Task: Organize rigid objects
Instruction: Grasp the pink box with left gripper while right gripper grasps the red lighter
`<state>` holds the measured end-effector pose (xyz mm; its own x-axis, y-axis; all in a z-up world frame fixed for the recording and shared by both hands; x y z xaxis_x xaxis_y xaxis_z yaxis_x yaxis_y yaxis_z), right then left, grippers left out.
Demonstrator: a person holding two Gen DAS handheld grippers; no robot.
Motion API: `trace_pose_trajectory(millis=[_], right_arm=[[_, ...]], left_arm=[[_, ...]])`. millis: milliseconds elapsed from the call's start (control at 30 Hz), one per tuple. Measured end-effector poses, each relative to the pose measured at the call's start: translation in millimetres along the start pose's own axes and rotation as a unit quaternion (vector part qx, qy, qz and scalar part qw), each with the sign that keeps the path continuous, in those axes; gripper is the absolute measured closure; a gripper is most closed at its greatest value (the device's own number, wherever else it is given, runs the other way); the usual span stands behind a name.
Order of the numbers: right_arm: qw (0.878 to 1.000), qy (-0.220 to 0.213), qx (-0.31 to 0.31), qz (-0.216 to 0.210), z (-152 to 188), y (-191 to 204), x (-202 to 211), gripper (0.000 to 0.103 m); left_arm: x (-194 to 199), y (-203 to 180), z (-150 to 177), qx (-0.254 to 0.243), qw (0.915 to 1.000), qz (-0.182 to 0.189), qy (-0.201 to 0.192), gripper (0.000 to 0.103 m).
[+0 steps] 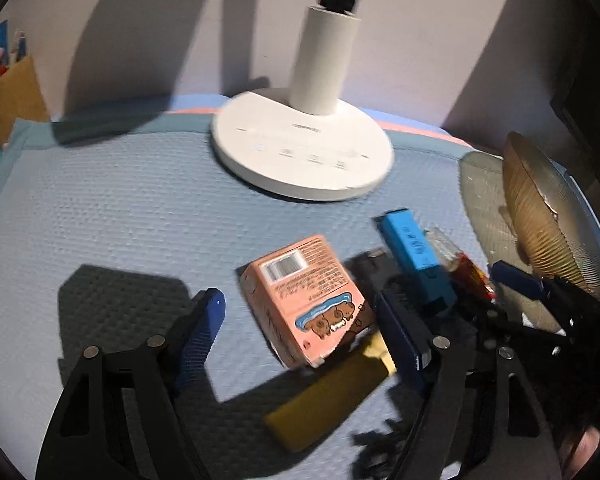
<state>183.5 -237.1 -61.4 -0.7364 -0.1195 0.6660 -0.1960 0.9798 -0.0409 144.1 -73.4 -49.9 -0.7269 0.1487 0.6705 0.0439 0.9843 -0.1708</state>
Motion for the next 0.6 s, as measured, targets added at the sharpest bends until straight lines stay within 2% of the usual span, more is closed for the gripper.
trace_pose_trajectory(millis=[100, 167, 267, 400, 433, 467, 500, 533, 600], right_arm=[[1.0, -0.007, 0.002, -0.01, -1.7, 3.2, -2.2, 0.041], [1.0, -0.011, 0.007, -0.017, -0.9, 6.3, -1.5, 0.044], [1.0, -0.011, 0.013, -0.017, -1.3, 8.6, -2.4, 0.044], [1.0, -0.008, 0.008, -0.022, -3.3, 8.0, -4.9, 0.044], [1.0, -0.009, 0.01, -0.022, -2.7, 8.5, -3.8, 0.046], [1.0, -0.01, 0.014, -0.026, -2.2, 10.3, -2.2, 0.055], [0.999, -0.012, 0.019, -0.032, -2.7, 12.3, -1.4, 0.069], [0.999, -0.011, 0.025, -0.036, -1.4, 14.9, 0.9, 0.075], [0.999, -0.005, 0.029, -0.034, 2.3, 15.8, 6.0, 0.079]], left_arm=[[6.7, 21.5, -0.9, -0.002, 0.9998, -0.017, -0.006, 0.028], [7.4, 31.7, -0.7, 0.008, 0.9999, -0.006, -0.002, 0.029], [5.3, 29.4, -3.0, 0.016, 0.9997, 0.019, 0.0, 0.029], [-5.2, 16.4, -4.4, -0.009, 0.9998, 0.015, 0.006, 0.029], [-6.2, 14.2, -3.8, -0.017, 0.9998, 0.01, 0.005, 0.031], [-6.3, 11.7, -3.5, -0.028, 0.9996, 0.005, 0.002, 0.046], [-5.6, 10.5, -3.1, -0.036, 0.9994, 0.003, 0.001, 0.056], [-4.2, 10.0, -2.4, -0.04, 0.9992, 0.004, 0.002, 0.065], [3.8, 11.2, -0.9, -0.032, 0.9993, 0.017, 0.001, 0.066]])
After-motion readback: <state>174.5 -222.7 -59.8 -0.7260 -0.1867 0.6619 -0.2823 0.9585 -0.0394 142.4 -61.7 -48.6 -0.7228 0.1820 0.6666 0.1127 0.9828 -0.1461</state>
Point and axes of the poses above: each gripper's, at about its wrist camera, not at the fingertips, and x roughly against the way its jaws point, y to its left, z to its underside, the point moved 8 cm from there along -x, roughly the way its jaws point, and after that the axes turned 11 degrees about -y, right-handed, at the moved point
